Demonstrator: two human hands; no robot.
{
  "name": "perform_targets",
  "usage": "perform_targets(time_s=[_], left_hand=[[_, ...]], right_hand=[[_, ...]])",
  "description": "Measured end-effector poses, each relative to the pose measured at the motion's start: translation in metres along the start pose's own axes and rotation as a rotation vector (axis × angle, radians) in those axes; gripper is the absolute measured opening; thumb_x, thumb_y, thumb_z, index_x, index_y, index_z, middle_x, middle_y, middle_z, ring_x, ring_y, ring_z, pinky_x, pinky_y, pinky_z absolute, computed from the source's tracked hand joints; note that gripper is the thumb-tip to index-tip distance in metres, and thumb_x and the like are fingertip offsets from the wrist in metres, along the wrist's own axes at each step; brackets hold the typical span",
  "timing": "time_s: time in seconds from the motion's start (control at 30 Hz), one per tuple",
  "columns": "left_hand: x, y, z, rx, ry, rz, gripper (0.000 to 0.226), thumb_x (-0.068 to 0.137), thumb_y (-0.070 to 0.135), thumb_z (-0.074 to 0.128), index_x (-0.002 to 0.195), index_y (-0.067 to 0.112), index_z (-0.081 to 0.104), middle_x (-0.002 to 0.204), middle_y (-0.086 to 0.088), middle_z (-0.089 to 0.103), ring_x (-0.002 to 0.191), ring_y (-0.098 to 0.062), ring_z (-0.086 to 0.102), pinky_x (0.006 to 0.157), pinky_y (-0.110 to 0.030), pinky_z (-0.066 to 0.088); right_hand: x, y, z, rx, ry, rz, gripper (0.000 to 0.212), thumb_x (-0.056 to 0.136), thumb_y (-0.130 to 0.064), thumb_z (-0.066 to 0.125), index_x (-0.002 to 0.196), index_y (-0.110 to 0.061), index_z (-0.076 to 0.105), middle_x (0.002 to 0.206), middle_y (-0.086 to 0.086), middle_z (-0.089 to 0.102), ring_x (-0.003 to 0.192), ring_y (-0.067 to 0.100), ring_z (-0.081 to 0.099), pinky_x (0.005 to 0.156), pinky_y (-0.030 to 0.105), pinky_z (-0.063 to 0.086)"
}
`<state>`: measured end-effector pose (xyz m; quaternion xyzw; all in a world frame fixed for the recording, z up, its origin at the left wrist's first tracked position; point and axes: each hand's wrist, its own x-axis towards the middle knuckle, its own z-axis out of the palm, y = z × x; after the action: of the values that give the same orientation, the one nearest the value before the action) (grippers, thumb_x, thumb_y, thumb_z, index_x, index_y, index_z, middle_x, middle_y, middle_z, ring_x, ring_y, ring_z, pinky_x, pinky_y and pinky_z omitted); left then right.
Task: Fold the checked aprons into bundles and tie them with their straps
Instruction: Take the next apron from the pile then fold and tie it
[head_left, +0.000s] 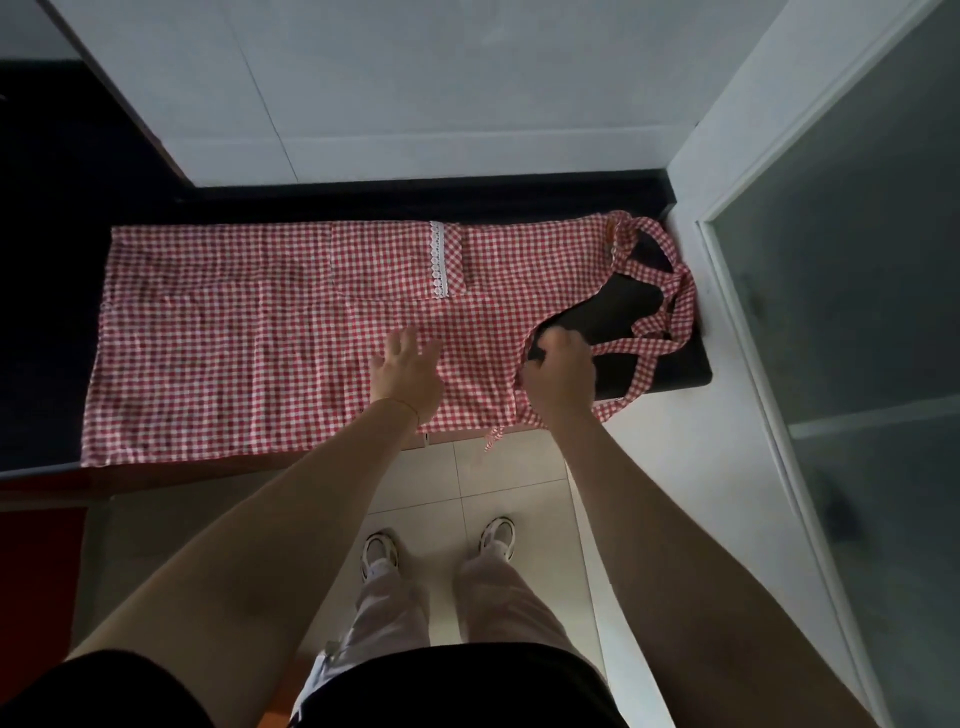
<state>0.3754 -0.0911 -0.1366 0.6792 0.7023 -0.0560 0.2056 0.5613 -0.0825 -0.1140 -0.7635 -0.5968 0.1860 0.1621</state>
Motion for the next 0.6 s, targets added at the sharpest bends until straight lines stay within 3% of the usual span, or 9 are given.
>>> perform_targets(time_s=[0.1,0.17,0.23,0.3,0.37,0.43,0.53,0.6], left_hand=[[0.013,0.014,0.003,-0.024,-0.071,0.039,0.059,0.098,0.033,0.051,0.151,0.037,0.026,0.164,-0.004,0.013,0.15,-0.036,0.007,0.116,-0.062,0.024],[0.019,0.017,0.005,-0.016,-0.114,0.015,0.066,0.096,0.051,0.051,0.153,0.04,0.019,0.165,-0.003,0.005,0.151,-0.037,0.002,0.115,-0.065,0.02],[0.025,0.017,0.005,-0.008,-0.16,-0.008,0.08,0.089,0.061,0.056,0.154,0.043,0.013,0.166,-0.001,-0.004,0.15,-0.039,-0.006,0.113,-0.068,0.015],[0.033,0.013,0.0,0.007,-0.205,-0.035,0.095,0.081,0.068,0.062,0.155,0.044,0.006,0.165,-0.002,-0.012,0.149,-0.041,-0.011,0.112,-0.07,0.013],[0.036,0.01,-0.005,0.04,-0.256,-0.058,0.109,0.073,0.072,0.066,0.154,0.045,-0.001,0.164,-0.004,-0.018,0.148,-0.044,-0.013,0.111,-0.07,0.015],[0.04,0.009,-0.011,0.084,-0.283,-0.073,0.115,0.068,0.075,0.069,0.154,0.045,-0.001,0.164,-0.007,-0.017,0.148,-0.046,-0.009,0.111,-0.069,0.019],[0.05,0.013,-0.022,0.134,-0.192,-0.134,0.09,0.078,0.077,0.056,0.152,0.042,0.017,0.164,-0.01,0.008,0.147,-0.045,0.013,0.112,-0.065,0.026],[0.061,0.017,-0.032,0.118,-0.102,-0.19,0.064,0.092,0.065,0.044,0.148,0.036,0.031,0.155,-0.013,0.029,0.141,-0.04,0.029,0.11,-0.061,0.033]], right_hand=[[0.005,0.002,0.019,-0.186,-0.215,-0.47,0.034,0.093,-0.042,0.055,0.116,-0.017,0.059,0.124,0.002,0.058,0.117,0.021,0.05,0.102,0.043,0.044],[0.009,0.008,0.031,-0.358,-0.349,-0.575,0.052,0.09,-0.049,0.06,0.134,-0.024,0.049,0.147,0.003,0.043,0.138,0.027,0.037,0.113,0.051,0.034],[0.02,0.018,0.034,-0.459,-0.453,-0.508,0.067,0.09,-0.053,0.06,0.146,-0.03,0.032,0.159,0.005,0.024,0.148,0.03,0.022,0.118,0.056,0.025],[0.04,0.034,0.03,-0.492,-0.457,-0.4,0.07,0.095,-0.05,0.053,0.153,-0.03,0.018,0.165,0.005,0.011,0.15,0.032,0.014,0.119,0.057,0.019],[0.056,0.048,0.019,-0.543,-0.439,-0.269,0.069,0.1,-0.042,0.049,0.156,-0.026,0.011,0.165,0.006,0.009,0.15,0.035,0.015,0.119,0.057,0.019],[0.072,0.049,0.006,-0.587,-0.42,-0.133,0.066,0.099,-0.03,0.053,0.154,-0.019,0.019,0.162,0.01,0.019,0.148,0.036,0.02,0.118,0.056,0.021],[0.09,0.03,-0.005,-0.572,-0.191,-0.164,0.04,0.095,-0.022,0.053,0.134,-0.012,0.047,0.143,0.013,0.044,0.136,0.032,0.037,0.112,0.05,0.03],[0.097,0.013,-0.001,-0.444,-0.073,-0.307,0.03,0.095,-0.019,0.05,0.124,-0.013,0.051,0.133,0.009,0.05,0.126,0.028,0.045,0.106,0.045,0.036]])
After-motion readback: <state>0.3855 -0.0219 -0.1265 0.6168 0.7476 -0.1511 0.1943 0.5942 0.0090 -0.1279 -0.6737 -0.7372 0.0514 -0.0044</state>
